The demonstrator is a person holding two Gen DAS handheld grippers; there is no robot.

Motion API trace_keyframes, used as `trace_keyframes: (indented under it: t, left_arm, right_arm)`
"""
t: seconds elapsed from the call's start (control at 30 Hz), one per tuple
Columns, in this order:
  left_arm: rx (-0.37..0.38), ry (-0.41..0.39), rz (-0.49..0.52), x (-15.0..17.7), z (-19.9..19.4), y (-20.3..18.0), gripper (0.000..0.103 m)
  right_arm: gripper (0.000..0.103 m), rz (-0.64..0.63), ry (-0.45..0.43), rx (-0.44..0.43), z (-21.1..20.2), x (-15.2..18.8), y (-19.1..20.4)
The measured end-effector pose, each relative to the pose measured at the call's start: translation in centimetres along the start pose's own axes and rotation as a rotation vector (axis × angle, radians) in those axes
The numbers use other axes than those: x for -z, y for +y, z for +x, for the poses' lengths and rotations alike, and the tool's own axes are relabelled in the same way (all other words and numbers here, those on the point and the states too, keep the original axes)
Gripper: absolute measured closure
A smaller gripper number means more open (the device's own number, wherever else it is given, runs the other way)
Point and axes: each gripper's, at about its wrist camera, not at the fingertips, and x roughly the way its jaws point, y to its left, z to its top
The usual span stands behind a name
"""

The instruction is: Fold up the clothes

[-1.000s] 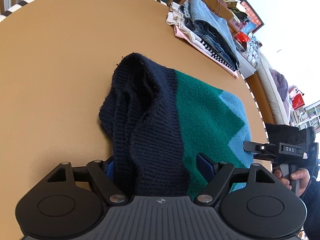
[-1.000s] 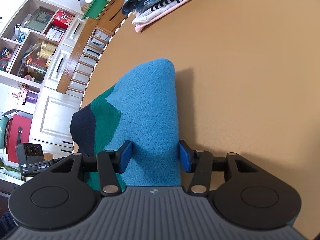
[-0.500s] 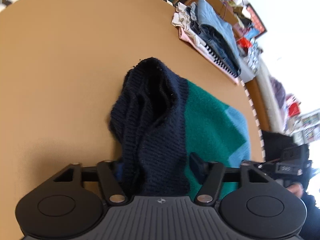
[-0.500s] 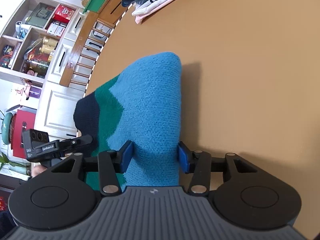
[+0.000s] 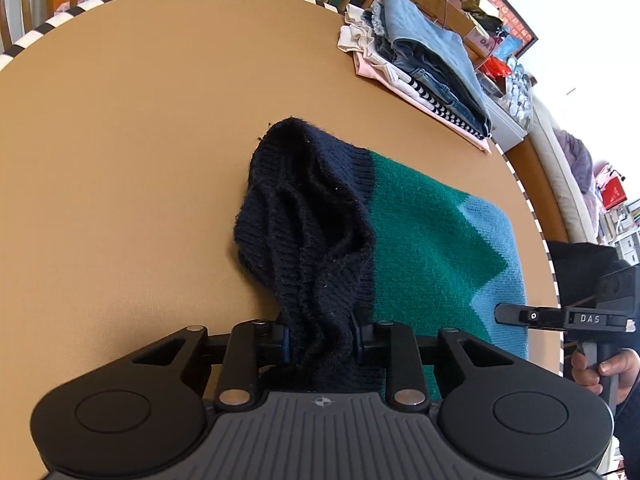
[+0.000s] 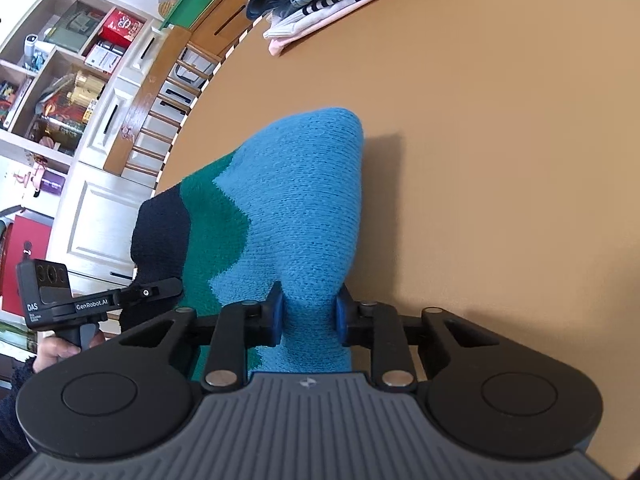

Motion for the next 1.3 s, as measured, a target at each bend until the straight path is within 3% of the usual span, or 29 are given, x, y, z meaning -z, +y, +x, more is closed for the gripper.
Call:
trace_keyframes:
  t: [0.87,1.3]
  left_arm:
    - [0.016,-0.012,0.010,0.4,-1.7,-0.6,0.076]
    - [0.036,-0.041,0.043,-0.2,-3.2,-2.4,0.077]
  right_arm:
    - [0.080,-0.024,0.021,0.057,-0.6,-0.6,1.7]
    - [0.080,-0.041,-0.016,0.066,-2.5,-1.1,2.8]
